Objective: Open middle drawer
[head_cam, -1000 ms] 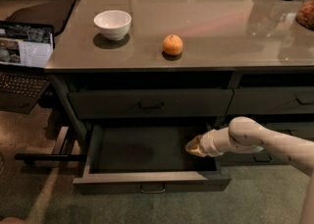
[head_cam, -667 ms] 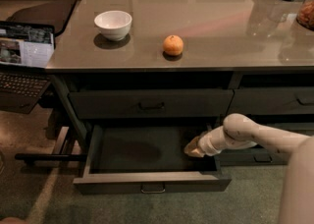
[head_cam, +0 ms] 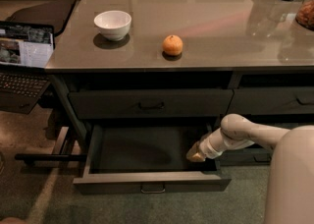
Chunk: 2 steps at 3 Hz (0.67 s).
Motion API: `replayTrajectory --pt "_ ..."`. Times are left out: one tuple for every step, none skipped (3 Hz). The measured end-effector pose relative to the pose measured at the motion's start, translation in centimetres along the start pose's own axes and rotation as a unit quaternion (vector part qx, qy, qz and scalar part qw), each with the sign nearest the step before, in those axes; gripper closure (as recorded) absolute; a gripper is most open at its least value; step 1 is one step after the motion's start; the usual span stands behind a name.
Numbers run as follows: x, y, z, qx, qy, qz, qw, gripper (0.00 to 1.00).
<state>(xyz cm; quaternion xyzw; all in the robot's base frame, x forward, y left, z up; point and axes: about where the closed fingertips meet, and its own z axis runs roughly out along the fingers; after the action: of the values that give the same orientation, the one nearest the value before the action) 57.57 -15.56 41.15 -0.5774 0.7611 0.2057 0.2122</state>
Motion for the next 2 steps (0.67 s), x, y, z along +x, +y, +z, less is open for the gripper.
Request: replayTrajectory --pt "0.73 0.87 0.12 -0.018 0.02 0.005 0.9996 0.81" --pt "1.04 1.68 0.28 -0.047 0.051 -0.003 0.9976 0.58"
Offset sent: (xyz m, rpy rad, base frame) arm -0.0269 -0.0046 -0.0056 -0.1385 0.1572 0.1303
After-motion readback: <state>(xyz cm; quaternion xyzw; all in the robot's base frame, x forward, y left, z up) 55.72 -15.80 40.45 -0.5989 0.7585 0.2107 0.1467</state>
